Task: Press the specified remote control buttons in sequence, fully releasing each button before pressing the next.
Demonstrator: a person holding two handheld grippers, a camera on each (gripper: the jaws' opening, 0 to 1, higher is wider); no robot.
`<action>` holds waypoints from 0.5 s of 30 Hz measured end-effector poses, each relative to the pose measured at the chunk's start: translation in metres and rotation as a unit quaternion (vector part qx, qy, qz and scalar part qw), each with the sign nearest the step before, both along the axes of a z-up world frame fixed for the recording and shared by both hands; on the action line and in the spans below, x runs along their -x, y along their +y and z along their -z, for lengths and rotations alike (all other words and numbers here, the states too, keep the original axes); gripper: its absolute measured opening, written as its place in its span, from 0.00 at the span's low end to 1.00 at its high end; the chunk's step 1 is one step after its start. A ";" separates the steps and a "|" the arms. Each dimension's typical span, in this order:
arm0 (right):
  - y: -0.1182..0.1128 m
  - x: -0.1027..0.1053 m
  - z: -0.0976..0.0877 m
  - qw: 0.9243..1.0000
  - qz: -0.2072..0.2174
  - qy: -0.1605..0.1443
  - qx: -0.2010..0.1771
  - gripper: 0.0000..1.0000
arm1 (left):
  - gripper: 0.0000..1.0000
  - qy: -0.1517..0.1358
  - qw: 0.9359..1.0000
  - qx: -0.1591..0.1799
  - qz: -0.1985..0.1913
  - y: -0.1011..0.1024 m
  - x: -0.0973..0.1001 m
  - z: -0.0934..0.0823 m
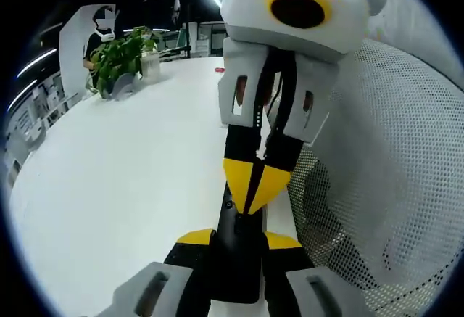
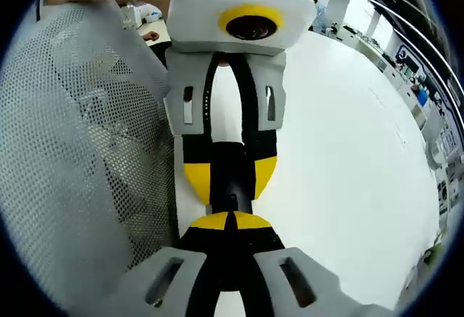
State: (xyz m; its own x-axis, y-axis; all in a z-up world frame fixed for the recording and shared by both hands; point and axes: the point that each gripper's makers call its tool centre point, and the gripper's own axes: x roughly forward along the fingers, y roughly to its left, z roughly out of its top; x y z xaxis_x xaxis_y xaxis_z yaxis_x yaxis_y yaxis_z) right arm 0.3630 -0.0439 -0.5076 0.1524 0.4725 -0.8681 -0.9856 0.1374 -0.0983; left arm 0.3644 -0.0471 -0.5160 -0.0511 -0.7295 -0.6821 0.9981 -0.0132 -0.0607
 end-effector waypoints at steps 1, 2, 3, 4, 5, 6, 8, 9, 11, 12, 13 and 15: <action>0.001 -0.001 0.000 1.000 -0.005 -0.002 0.003 0.00 | 0.24 0.000 1.000 0.000 0.000 0.000 0.000 0.000; 0.002 -0.003 0.000 1.000 -0.005 -0.002 0.005 0.00 | 0.24 -0.001 1.000 0.000 0.000 0.000 0.000 0.000; 0.003 -0.005 0.002 1.000 0.000 0.005 0.015 0.00 | 0.24 -0.002 1.000 -0.001 0.001 0.000 0.000 0.000; 0.003 -0.005 0.002 1.000 0.003 0.012 0.018 0.00 | 0.24 -0.002 1.000 -0.001 0.001 0.000 0.000 0.000; 0.002 -0.005 0.002 0.999 0.003 0.024 0.023 0.00 | 0.24 -0.001 1.000 0.000 0.000 0.000 0.000 0.000; 0.002 -0.005 0.002 0.999 0.007 0.032 0.023 0.00 | 0.24 -0.001 1.000 0.000 0.000 0.000 0.000 0.000; 0.002 -0.005 0.002 0.999 0.011 0.043 0.022 0.00 | 0.24 -0.001 1.000 0.000 0.001 0.000 0.000 0.000; 0.001 -0.005 0.002 0.999 0.010 0.046 0.022 0.00 | 0.24 -0.002 1.000 0.000 0.001 0.000 0.000 0.000; 0.002 -0.003 0.002 0.999 -0.016 0.030 0.009 0.00 | 0.24 -0.002 1.000 -0.001 0.002 0.000 0.000 0.000; 0.002 -0.002 0.002 0.999 -0.018 0.025 0.007 0.00 | 0.24 -0.001 1.000 -0.001 0.002 0.000 0.000 0.000; 0.002 -0.001 0.001 1.000 -0.019 0.023 0.007 0.00 | 0.24 -0.002 1.000 0.000 0.002 0.000 0.000 0.000; 0.004 -0.002 0.002 0.999 -0.025 0.018 0.009 0.00 | 0.24 -0.002 1.000 -0.001 0.002 0.000 0.001 0.000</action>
